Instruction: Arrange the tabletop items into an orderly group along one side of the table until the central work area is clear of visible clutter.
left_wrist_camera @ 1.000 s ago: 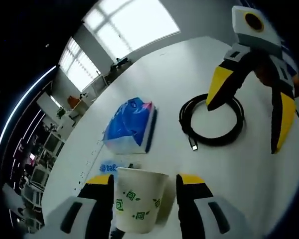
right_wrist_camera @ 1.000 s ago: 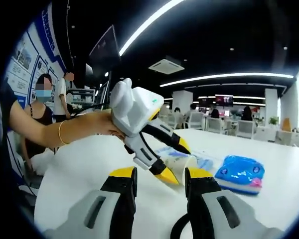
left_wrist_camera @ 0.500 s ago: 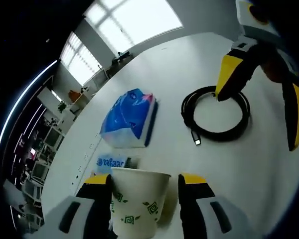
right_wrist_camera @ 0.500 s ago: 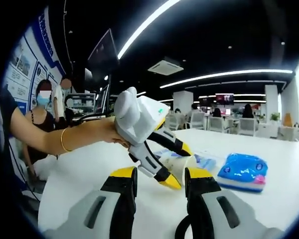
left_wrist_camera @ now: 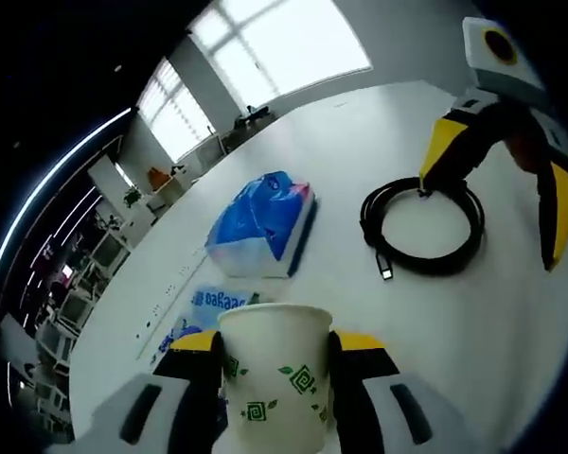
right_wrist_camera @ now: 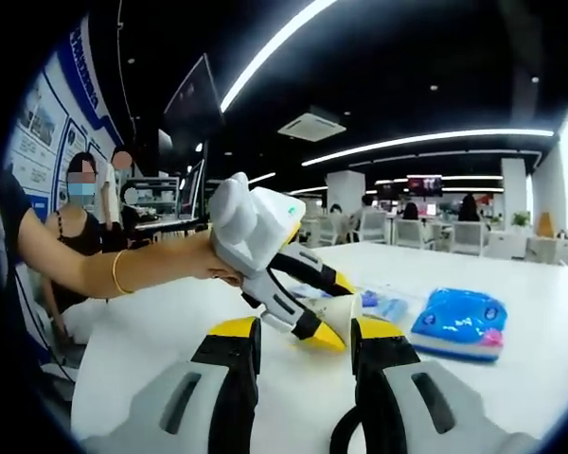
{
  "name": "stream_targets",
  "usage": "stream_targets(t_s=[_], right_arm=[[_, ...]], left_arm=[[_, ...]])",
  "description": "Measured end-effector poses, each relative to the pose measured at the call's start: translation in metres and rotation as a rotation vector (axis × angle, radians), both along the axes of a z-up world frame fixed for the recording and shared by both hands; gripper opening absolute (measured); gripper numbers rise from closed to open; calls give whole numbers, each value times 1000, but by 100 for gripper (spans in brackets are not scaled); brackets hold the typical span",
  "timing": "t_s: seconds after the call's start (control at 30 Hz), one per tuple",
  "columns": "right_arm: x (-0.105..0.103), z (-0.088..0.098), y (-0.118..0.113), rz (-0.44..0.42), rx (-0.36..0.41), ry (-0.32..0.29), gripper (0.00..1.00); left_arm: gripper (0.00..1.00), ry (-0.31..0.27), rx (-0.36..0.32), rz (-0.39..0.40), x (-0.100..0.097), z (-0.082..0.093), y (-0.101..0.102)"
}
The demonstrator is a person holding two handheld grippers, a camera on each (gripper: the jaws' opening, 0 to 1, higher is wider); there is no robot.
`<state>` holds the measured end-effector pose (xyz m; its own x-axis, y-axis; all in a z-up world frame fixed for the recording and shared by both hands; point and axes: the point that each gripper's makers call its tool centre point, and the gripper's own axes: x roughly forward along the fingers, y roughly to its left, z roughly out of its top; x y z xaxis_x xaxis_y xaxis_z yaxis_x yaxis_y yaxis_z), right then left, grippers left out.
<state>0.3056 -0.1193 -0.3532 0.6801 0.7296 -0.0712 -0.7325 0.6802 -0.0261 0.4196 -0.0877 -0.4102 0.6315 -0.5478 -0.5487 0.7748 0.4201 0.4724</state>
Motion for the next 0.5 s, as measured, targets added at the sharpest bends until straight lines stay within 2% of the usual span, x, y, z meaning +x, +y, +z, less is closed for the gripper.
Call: stream_targets(t_s=[0.13,0.4,0.5], right_arm=[[1,0,-1,-2,3,1,36],[1,-3,1,2,20,23,36],[1,-2,3,9,22,20,36]], left_arm=[[44,-13,-55,21,0,4,6],[43,-34,-193,91,3,14,30],[43,-36,-278,123,4,19,40]])
